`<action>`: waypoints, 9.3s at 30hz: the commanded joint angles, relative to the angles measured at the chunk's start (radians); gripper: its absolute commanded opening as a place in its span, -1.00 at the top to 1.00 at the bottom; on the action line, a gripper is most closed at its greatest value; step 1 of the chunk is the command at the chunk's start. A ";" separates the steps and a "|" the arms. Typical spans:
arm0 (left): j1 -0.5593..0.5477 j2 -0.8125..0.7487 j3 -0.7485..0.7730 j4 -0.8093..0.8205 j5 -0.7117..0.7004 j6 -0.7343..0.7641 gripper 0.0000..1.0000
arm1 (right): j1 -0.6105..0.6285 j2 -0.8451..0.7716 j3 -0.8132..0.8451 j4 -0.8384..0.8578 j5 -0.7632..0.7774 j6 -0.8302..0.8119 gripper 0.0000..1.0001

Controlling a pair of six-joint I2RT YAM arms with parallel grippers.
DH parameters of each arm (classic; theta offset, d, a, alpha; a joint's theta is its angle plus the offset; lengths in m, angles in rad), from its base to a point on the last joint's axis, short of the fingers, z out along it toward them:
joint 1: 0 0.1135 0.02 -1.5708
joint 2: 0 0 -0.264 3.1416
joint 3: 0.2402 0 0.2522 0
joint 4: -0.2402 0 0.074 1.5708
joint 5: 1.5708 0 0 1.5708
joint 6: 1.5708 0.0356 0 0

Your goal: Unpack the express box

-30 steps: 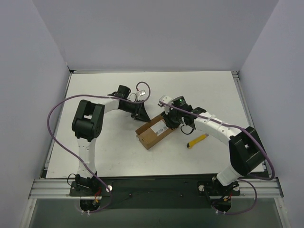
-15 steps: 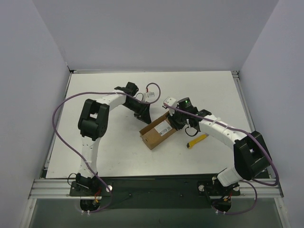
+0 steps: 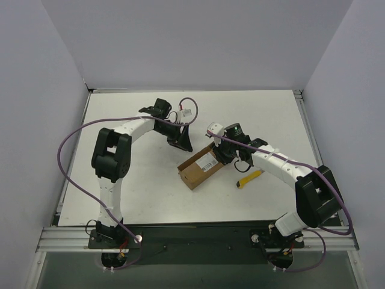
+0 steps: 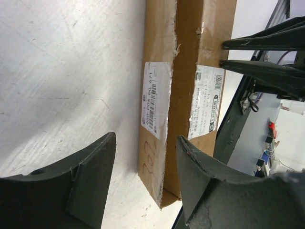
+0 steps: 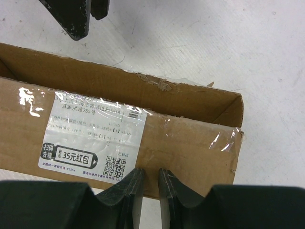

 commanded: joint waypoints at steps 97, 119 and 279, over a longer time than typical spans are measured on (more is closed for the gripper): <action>0.048 0.158 -0.066 1.030 0.580 -0.995 0.99 | -0.071 0.251 0.374 -0.426 -0.328 -1.257 0.03; 0.037 0.156 0.330 -0.174 0.085 0.092 0.56 | -0.082 0.223 0.311 -0.641 -0.308 -1.465 -0.09; -0.001 -0.120 0.241 -0.233 -0.115 0.074 0.43 | -0.709 0.248 0.400 -0.334 0.209 0.396 -0.48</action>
